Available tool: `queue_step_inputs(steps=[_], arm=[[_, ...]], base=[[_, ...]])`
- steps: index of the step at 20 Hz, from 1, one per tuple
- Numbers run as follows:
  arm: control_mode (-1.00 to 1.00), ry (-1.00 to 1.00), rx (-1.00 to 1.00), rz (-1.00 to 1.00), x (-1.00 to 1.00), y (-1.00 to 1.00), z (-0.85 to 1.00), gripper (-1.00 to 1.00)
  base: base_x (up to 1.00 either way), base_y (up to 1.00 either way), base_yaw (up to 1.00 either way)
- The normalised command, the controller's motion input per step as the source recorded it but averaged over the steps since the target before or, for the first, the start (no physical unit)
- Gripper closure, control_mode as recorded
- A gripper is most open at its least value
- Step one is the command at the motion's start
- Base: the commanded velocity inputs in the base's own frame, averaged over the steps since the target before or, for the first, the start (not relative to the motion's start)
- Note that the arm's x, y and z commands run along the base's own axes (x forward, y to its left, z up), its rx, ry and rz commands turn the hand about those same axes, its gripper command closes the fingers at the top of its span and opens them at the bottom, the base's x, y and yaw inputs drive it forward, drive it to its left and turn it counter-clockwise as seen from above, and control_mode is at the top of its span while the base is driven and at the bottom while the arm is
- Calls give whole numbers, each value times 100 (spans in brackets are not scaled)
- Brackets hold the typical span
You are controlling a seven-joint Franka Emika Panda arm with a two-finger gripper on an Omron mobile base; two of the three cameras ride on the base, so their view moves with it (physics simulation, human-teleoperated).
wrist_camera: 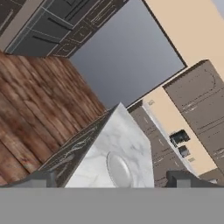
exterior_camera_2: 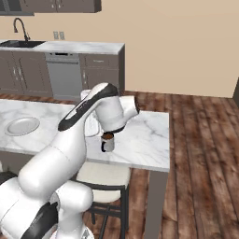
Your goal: Pick up the marshmallow and place it in the cup of hot chocolate on the dining counter.
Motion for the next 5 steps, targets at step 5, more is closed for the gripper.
queue_step_inputs(steps=[5], arm=[[-100, -9, 0, -6, -43, 26, 42, -100]], base=[[0, 0, 0]])
